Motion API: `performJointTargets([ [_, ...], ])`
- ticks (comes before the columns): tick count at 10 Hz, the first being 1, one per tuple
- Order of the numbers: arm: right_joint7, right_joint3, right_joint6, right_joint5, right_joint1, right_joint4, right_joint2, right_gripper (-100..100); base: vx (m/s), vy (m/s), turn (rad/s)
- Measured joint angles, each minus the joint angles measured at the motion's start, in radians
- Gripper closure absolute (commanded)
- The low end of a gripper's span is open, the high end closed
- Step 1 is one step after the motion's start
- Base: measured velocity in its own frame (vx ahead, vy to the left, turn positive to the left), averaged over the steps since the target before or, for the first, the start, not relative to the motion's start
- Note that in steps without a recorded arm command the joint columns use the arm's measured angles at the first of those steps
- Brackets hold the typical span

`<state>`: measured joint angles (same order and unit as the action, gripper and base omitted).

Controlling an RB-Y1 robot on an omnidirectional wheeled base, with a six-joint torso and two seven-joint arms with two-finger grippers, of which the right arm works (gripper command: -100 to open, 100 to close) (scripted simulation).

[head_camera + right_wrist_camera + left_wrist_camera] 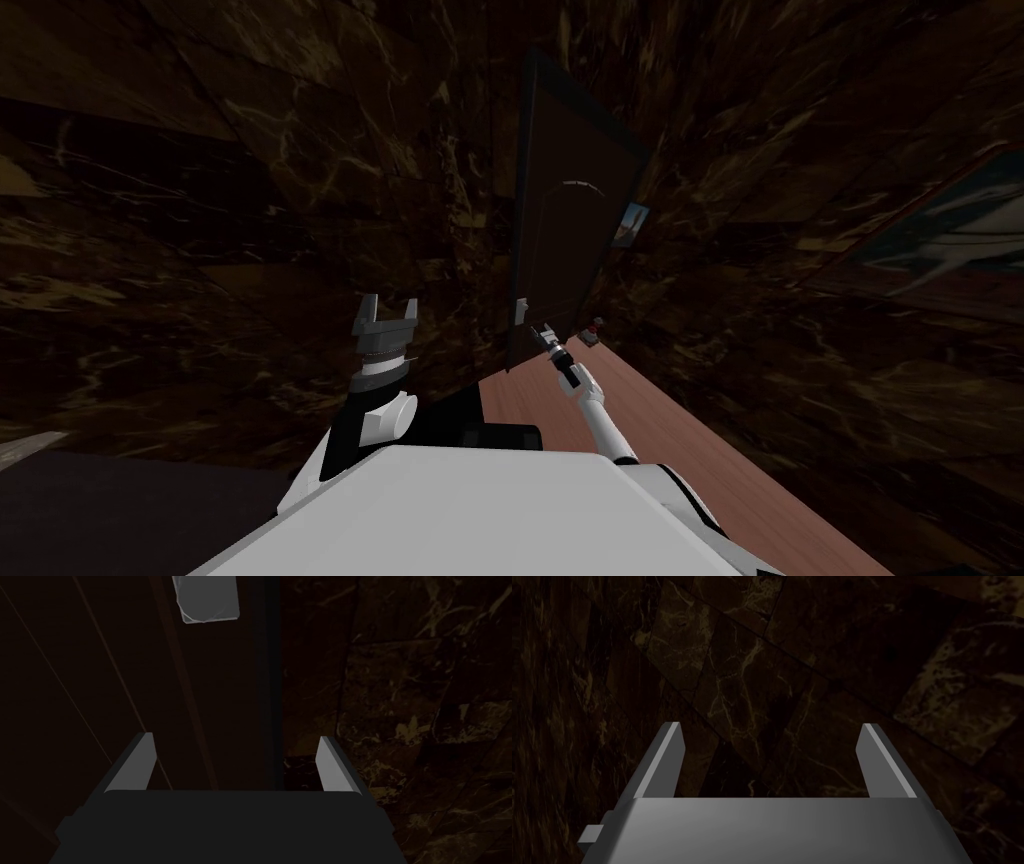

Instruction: Pull the door open

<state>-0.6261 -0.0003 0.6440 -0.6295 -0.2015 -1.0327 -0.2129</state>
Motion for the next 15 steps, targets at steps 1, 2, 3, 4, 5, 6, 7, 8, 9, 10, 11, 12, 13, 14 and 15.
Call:
performJointTargets([
  [1, -0.012, 0.001, -0.003, -0.017, -0.013, 0.021, -0.005, -100, 0.120, -0.020, 0.005],
  [2, -0.022, 0.002, -0.005, -0.031, -0.024, 0.040, -0.008, -100, 0.095, -0.014, 0.004],
  [3, -0.033, 0.000, -0.004, -0.041, -0.039, 0.065, -0.011, -100, 0.092, -0.001, 0.006],
  [4, -0.046, -0.003, 0.001, -0.052, -0.052, 0.092, -0.013, -100, 0.104, -0.004, 0.003],
  [5, -0.058, -0.004, 0.003, -0.065, -0.064, 0.115, -0.017, -100, 0.110, -0.001, 0.005],
  [6, -0.066, -0.003, 0.001, -0.077, -0.075, 0.132, -0.021, -100, 0.049, 0.001, 0.003],
  [7, -0.067, -0.003, 0.001, -0.078, -0.076, 0.134, -0.021, -100, 0.032, -0.010, 0.315],
  [8, -0.078, -0.012, -0.008, -0.067, -0.076, 0.133, -0.019, -100, 0.044, -0.031, 0.316],
  [9, -0.095, -0.022, -0.018, -0.055, -0.072, 0.130, -0.014, -100, 0.060, -0.033, 0.319],
  [10, -0.117, -0.036, -0.032, -0.036, -0.064, 0.122, -0.011, -100, 0.058, -0.034, 0.289],
  [11, -0.145, -0.052, -0.043, -0.018, -0.071, 0.135, -0.002, -100, 0.065, -0.047, 0.355],
  [12, -0.172, -0.072, -0.058, 0.007, -0.081, 0.148, -0.002, -100, 0.086, -0.045, 0.243],
  [13, -0.195, -0.088, -0.070, 0.027, -0.073, 0.144, -0.002, -100, 0.075, -0.034, 0.192],
  [14, -0.216, -0.100, -0.085, 0.043, -0.068, 0.137, 0.005, -100, 0.053, -0.035, 0.187],
  [15, -0.234, -0.110, -0.100, 0.057, -0.067, 0.134, 0.010, -100, 0.046, -0.039, 0.187],
])
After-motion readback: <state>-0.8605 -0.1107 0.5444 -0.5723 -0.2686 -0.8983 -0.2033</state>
